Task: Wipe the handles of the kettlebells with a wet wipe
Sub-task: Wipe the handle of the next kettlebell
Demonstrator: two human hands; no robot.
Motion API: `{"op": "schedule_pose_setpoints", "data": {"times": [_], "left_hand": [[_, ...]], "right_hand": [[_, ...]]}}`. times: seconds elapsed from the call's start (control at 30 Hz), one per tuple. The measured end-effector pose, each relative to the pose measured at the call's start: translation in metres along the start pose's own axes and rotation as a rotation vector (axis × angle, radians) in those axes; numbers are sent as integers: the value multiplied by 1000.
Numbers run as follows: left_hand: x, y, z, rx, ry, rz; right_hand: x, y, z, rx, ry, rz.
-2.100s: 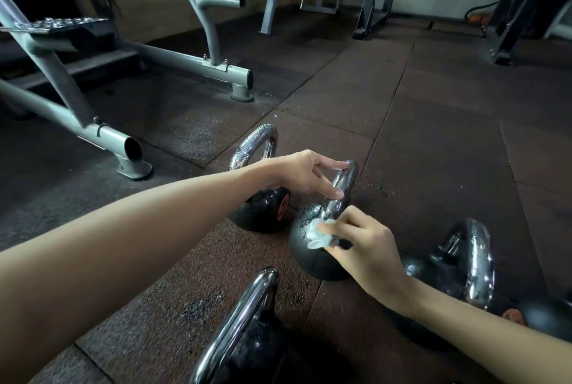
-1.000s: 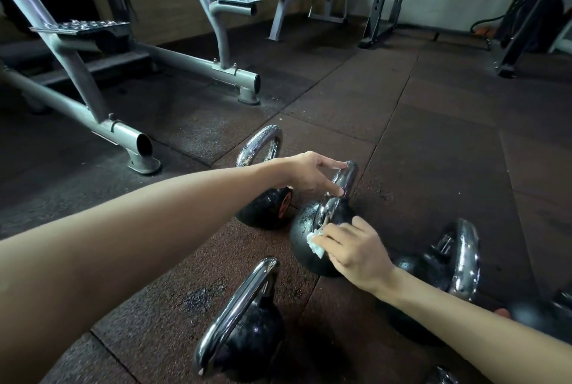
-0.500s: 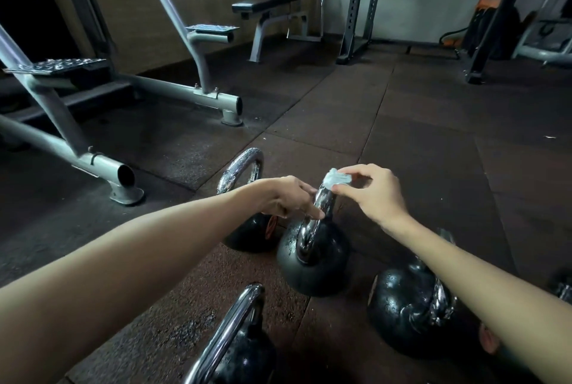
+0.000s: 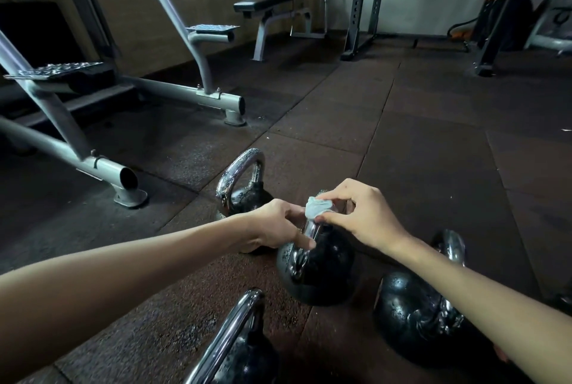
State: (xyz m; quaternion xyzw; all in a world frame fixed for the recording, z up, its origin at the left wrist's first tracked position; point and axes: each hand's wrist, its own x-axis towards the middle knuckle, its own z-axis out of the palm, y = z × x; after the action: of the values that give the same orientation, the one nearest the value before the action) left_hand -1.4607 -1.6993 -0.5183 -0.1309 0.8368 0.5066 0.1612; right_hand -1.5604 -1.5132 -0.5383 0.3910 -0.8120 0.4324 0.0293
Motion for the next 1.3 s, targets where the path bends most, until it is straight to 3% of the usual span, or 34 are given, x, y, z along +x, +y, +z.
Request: {"op": "schedule_pose_setpoints", "data": {"times": [0.13,0.37,0.53,0.73,0.93,1.13,1.2,1.3], "left_hand": [[-9,-16,-1,2,-24,-10],[-26,-23,5,64,-75,36],[-34,-26,6,101,-71,63],[-31,-23,1,104,-90,90],[-30,-31,1,174,-98,106],[-39,-36,2,217,-119,140],[-40,-40,3,212,-105,141],[-43,-44,4,198,-96,128]], "right_hand": [[-10,-4,4,-40,-36,-63],[14,4,-3,88,43,164],[-6,-11,4,90,-71,10],[12,4,5,302,-9,308],[-14,-13,11,125,2,67],[-23,-16,11,48,-72,-47],[-19,-12,10,47,-41,-31],[0,6,5,89,13,156]]}}
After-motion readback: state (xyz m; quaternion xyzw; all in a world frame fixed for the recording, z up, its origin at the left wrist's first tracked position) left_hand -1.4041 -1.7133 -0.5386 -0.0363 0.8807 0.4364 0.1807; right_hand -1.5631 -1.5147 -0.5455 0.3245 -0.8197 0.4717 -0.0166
